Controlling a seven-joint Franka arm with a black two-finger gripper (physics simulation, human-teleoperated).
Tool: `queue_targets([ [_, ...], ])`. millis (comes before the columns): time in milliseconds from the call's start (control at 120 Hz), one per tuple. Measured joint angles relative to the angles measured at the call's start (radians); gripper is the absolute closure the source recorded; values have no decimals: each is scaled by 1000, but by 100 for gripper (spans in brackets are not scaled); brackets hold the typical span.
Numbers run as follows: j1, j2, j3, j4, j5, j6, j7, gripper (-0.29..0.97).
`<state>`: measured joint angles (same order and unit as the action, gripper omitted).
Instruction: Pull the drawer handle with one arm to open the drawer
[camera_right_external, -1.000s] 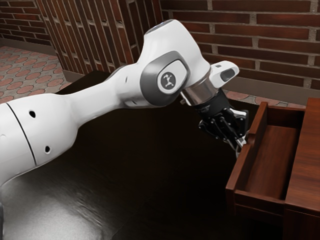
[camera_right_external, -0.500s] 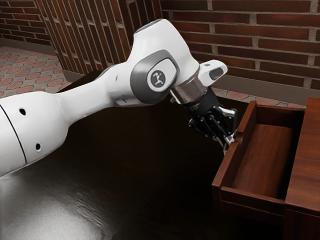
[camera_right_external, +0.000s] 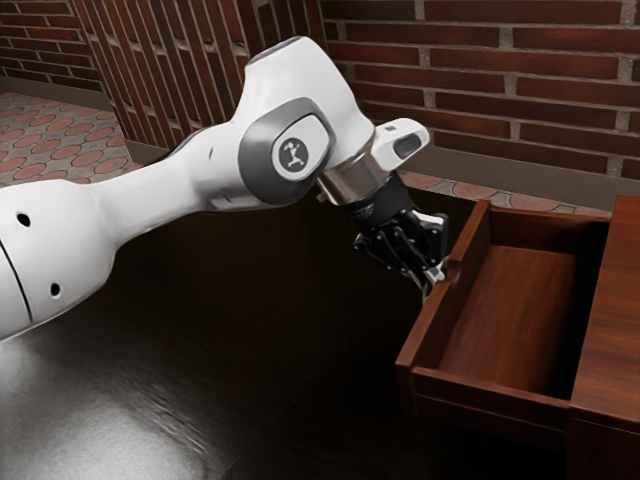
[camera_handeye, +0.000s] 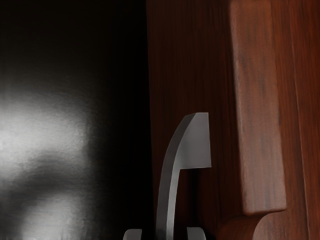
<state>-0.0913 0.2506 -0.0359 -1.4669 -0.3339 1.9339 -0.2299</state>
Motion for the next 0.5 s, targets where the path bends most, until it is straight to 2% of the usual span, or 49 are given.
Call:
queue_targets([
  [500,33,-11,-8,-20,11,-1,15,69],
])
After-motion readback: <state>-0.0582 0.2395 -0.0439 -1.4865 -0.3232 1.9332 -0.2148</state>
